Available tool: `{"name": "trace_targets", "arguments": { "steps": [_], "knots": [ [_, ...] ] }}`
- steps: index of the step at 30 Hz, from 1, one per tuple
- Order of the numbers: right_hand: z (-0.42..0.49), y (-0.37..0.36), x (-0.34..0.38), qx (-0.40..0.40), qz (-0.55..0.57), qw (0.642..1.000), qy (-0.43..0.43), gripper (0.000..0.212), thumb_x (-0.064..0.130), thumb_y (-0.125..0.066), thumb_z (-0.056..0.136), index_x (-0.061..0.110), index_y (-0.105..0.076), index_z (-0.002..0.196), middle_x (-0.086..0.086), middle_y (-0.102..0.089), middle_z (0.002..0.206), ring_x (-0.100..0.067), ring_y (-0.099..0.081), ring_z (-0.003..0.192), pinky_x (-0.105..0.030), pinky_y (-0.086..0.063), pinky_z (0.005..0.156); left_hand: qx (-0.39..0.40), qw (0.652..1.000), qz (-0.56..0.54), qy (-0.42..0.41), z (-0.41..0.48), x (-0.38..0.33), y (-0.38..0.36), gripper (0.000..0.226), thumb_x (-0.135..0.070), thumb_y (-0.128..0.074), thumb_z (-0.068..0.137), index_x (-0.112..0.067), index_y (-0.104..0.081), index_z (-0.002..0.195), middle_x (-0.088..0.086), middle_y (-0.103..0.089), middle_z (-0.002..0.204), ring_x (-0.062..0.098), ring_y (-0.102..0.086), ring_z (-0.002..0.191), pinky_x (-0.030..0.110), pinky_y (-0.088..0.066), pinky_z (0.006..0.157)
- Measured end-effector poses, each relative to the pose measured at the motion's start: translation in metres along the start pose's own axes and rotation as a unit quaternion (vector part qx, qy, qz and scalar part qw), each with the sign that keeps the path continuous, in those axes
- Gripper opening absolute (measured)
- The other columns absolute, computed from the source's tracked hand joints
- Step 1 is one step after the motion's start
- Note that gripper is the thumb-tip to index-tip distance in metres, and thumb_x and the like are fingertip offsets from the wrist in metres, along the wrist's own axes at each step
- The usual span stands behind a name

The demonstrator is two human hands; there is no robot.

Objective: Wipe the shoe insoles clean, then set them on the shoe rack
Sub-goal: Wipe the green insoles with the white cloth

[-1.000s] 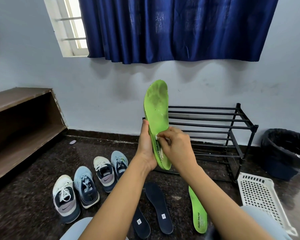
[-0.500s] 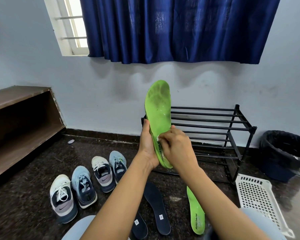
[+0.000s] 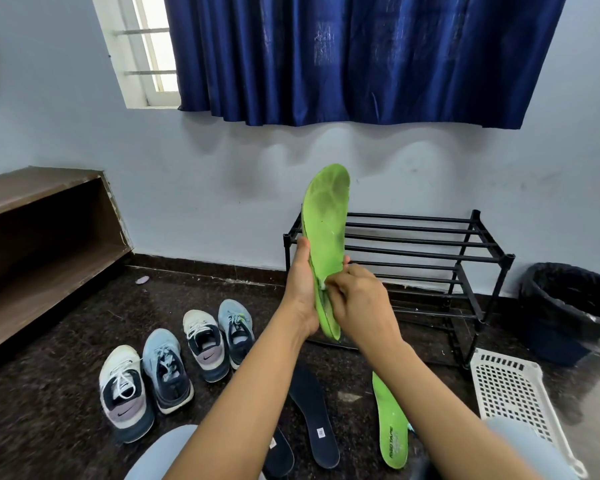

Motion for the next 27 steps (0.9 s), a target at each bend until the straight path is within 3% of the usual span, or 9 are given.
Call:
{"name": "trace_targets", "arguments": {
  "steps": [5,10,13,20,27],
  "knots": [
    [0.008,0.005,0.0,-0.04,-0.014,0.999,0.01,0.01,0.007,-0.062,0.079,0.002,-0.069,0.074,-0.011,-0.056,0.074,-0.029,-0.055,0.07,-0.034,-0.048,0.056,0.016,1.0,-0.008,-0.009,-0.003,0.002,0.001,0.077,-0.067,-0.025,0.095,-0.005,-0.069,0.103,0.012,-0.071,0.088,0.022,-0.068,0.078,0.03,-0.056,0.07],
    [0.021,0.012,-0.015,-0.071,-0.023,0.997,-0.03,0.006,0.001,-0.064,0.08,0.0,-0.07,0.078,-0.013,-0.057,0.074,-0.031,-0.055,0.071,-0.029,-0.043,0.062,0.028,0.999,-0.023,0.019,-0.009,0.014,-0.009,0.072,-0.064,-0.029,0.096,-0.008,-0.063,0.126,0.011,-0.071,0.089,0.023,-0.067,0.082,0.033,-0.052,0.073],
    [0.016,0.009,-0.016,-0.052,-0.015,0.998,-0.035,0.007,-0.004,-0.064,0.078,-0.001,-0.07,0.078,-0.013,-0.058,0.075,-0.031,-0.056,0.072,-0.027,-0.04,0.064,0.013,0.999,-0.016,0.034,-0.007,0.015,-0.008,0.074,-0.068,-0.029,0.094,-0.01,-0.065,0.122,0.011,-0.07,0.089,0.024,-0.067,0.081,0.032,-0.054,0.07],
    [0.0,0.001,-0.005,0.0,-0.008,1.0,-0.009,0.007,-0.001,-0.063,0.077,0.001,-0.069,0.073,-0.012,-0.057,0.073,-0.029,-0.055,0.069,-0.03,-0.043,0.061,-0.005,0.999,-0.038,0.015,0.001,0.004,0.0,0.083,-0.074,-0.026,0.091,-0.003,-0.067,0.105,0.013,-0.066,0.091,0.024,-0.063,0.082,0.036,-0.052,0.079],
    [0.014,0.012,-0.012,-0.045,0.007,0.998,-0.033,0.008,0.0,-0.063,0.08,0.002,-0.071,0.08,-0.012,-0.062,0.078,-0.029,-0.059,0.072,-0.034,-0.048,0.066,0.014,1.0,-0.01,0.008,-0.006,0.005,-0.002,0.075,-0.07,-0.027,0.093,-0.009,-0.067,0.11,0.01,-0.07,0.08,0.022,-0.066,0.072,0.032,-0.052,0.068]
  ]
}}
Point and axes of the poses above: each hand's wrist, its own z-axis towards the middle knuckle, its own y-axis out of the back of the hand, x = y × z, the point moved 1 cm from there along z, towards the middle knuckle
